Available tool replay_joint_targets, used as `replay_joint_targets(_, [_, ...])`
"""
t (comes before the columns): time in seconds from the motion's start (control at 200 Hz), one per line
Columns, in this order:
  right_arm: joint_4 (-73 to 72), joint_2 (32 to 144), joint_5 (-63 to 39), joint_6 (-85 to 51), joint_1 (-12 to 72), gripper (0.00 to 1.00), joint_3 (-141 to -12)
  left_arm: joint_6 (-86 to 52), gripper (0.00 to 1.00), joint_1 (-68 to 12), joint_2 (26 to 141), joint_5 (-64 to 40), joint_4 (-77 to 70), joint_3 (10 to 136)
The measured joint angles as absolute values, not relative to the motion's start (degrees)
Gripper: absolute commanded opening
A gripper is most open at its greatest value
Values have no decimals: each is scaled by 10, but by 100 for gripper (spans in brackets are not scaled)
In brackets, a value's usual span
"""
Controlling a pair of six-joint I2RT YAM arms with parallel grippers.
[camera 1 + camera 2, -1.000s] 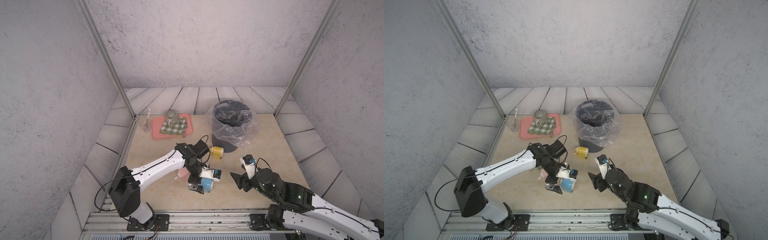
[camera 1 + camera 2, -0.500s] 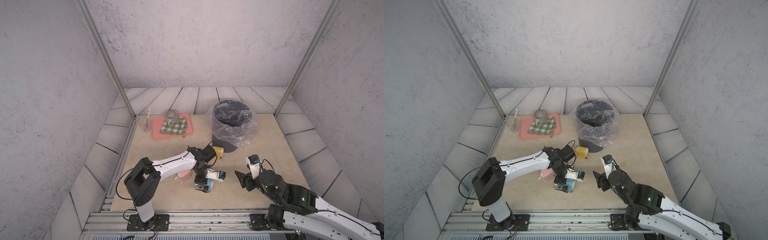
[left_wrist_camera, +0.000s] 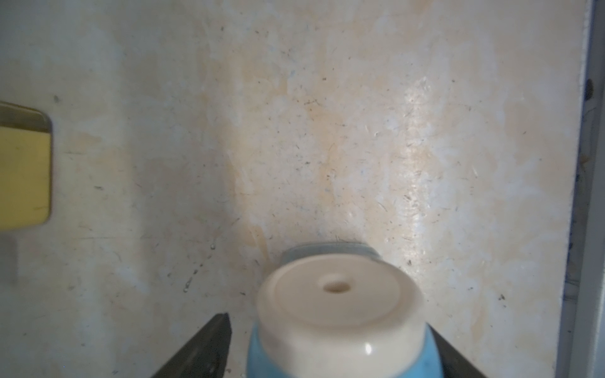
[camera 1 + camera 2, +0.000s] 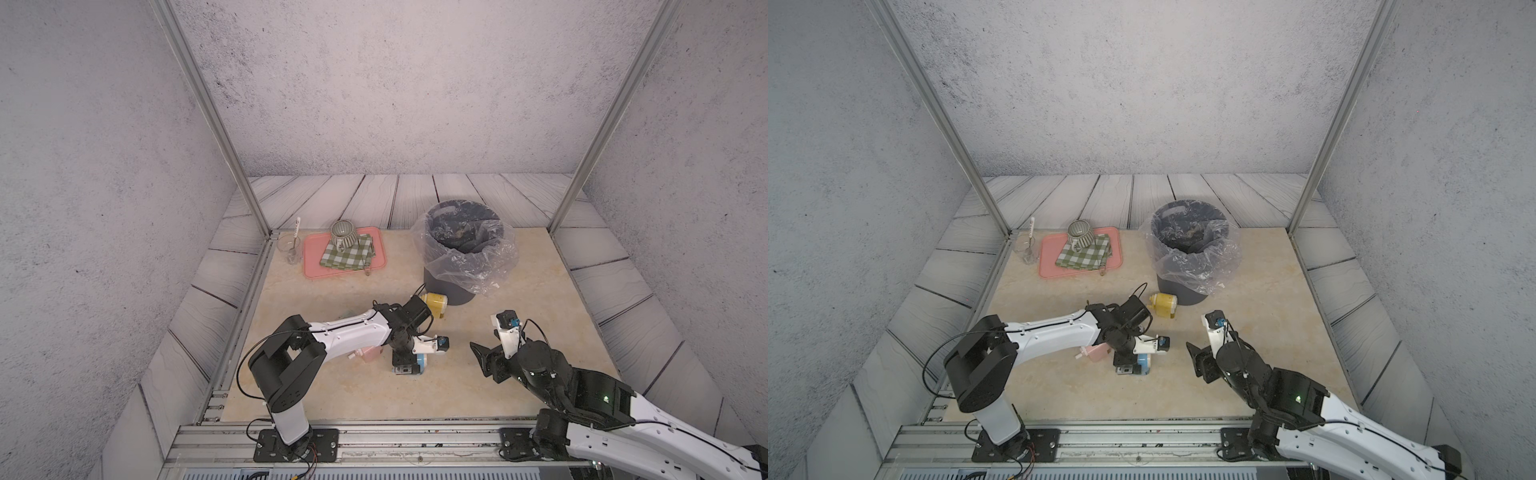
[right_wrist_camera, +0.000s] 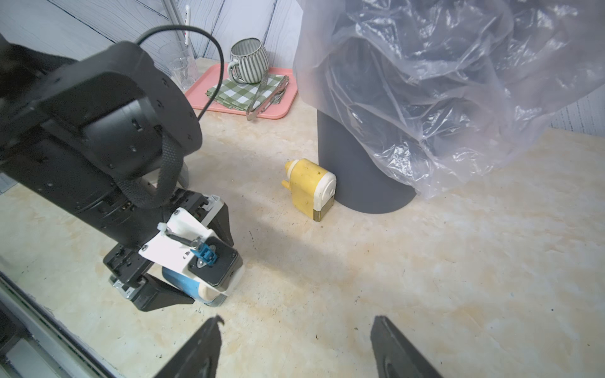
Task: Take out the pencil sharpener tray and clean the shavings
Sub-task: Pick up the pencil sharpener from the center of the board, then open the container of the pencil sharpener.
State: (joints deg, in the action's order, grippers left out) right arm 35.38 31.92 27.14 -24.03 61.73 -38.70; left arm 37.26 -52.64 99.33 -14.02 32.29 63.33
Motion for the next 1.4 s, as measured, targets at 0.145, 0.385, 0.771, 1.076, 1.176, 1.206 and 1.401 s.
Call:
replay_joint_targets(0.145, [354,321,271,-240,617,74,-387,379,42,-526,990,-145,310,623])
replay_joint_targets(0.385, [355,319,279,-248,617,73,-387,388,0,-526,964,-148,319,598])
replay_joint_targets(0.771, [344,318,245,-152,617,92,-409,452,0,-526,784,-189,462,595])
replay_joint_targets(1.076, [300,452,43,-73,617,88,-455,466,0,-513,663,-253,562,604])
replay_joint_targets(1.176, [279,472,-32,-59,617,90,-455,465,0,-509,637,-281,581,606])
replay_joint_targets(1.206, [270,474,-49,-57,617,91,-455,463,0,-509,629,-290,586,607])
replay_joint_targets(1.401, [213,498,-119,-55,626,93,-457,449,0,-504,587,-337,605,625])
